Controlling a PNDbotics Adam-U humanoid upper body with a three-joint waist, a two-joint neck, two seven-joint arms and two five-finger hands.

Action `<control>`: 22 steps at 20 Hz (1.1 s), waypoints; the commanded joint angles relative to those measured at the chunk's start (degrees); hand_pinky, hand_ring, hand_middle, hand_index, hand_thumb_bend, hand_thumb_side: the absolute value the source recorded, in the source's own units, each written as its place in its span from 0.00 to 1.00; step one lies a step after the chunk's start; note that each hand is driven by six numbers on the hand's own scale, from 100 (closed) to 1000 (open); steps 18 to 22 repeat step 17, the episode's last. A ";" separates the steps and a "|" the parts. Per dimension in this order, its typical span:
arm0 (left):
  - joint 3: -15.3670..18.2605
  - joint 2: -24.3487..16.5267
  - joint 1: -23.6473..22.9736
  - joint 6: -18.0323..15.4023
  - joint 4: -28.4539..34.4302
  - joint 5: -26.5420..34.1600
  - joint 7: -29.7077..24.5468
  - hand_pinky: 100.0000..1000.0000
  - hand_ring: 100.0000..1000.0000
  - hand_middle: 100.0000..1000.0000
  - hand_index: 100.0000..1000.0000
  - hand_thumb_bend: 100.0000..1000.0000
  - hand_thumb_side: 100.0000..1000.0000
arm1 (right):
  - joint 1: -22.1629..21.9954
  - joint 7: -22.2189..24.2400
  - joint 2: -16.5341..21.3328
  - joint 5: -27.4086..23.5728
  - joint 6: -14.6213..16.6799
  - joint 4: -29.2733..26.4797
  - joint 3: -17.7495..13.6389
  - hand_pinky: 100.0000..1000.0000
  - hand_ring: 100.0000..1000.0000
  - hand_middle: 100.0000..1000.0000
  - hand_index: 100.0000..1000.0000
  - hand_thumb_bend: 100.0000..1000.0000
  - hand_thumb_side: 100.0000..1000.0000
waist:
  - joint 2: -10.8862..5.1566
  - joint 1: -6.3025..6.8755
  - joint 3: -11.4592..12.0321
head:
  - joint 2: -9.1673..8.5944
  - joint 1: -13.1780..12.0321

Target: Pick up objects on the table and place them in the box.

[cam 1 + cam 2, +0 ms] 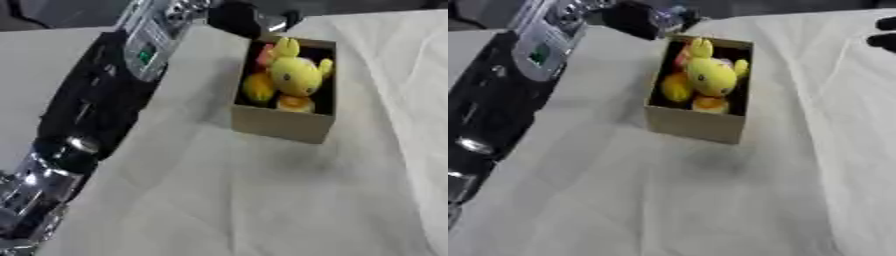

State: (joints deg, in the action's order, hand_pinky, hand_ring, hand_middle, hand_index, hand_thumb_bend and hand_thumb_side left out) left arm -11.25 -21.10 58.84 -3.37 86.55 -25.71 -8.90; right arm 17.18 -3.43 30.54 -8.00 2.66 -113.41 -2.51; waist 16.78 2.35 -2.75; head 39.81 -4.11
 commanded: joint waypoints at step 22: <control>17.20 -2.16 -33.64 2.67 27.91 28.57 24.23 0.75 0.62 0.63 0.80 0.36 0.56 | 2.77 -1.36 -1.56 -2.16 1.74 -1.18 -1.39 0.89 0.75 0.74 0.88 0.00 0.61 | -1.81 -2.71 2.58 | 0.58 2.21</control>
